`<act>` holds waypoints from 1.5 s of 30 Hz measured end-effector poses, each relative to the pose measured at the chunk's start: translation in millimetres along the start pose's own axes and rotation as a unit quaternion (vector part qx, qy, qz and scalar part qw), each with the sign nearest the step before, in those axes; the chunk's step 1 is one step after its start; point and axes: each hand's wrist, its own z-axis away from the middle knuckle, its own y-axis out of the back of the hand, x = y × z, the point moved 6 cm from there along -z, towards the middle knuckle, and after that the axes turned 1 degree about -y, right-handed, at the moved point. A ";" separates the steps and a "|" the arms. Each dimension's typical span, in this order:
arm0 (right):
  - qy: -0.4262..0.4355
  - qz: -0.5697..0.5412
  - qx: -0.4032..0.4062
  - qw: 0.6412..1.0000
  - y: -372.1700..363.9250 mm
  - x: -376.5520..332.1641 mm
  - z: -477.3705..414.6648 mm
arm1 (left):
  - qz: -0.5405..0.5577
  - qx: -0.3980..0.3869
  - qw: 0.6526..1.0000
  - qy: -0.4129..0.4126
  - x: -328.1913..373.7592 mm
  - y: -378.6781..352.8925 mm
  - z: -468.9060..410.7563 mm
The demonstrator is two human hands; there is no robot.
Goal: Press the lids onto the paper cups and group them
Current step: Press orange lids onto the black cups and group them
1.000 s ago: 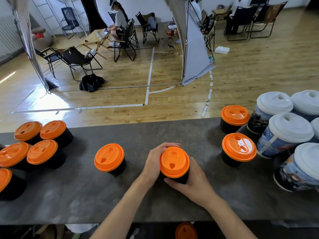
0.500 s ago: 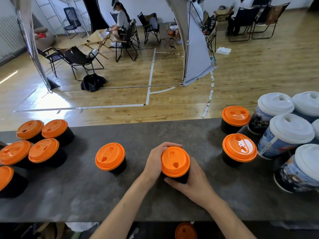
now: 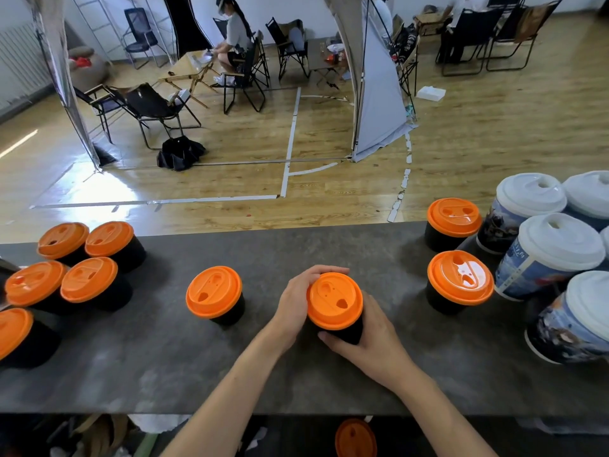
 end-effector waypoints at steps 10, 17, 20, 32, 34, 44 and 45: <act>0.000 -0.017 0.001 1.000 0.5 -0.7 -0.1 | 0.032 0.100 0.994 -0.030 -10.5 -4.3 8.7; 0.006 0.001 0.004 1.000 0.8 -5.3 -0.5 | 0.000 -0.003 1.000 -0.001 -2.0 -3.1 -2.4; 0.003 -0.013 0.006 1.000 0.1 -5.1 -1.0 | 0.040 0.079 0.995 -0.038 -8.9 -2.1 8.9; 0.017 0.006 0.001 1.000 0.8 -7.6 0.2 | 0.028 0.062 0.997 -0.034 -4.5 -3.9 7.5; 0.014 -0.008 0.003 1.000 1.4 -9.3 0.5 | 0.020 0.107 0.992 -0.058 -11.0 -6.7 16.0; -0.003 0.000 -0.011 1.000 1.1 -7.9 0.7 | 0.040 -0.005 0.999 -0.033 -2.5 -7.5 3.0; -0.006 -0.003 -0.013 1.000 0.6 -8.5 1.2 | 0.037 0.000 0.999 -0.033 -2.9 -6.9 4.5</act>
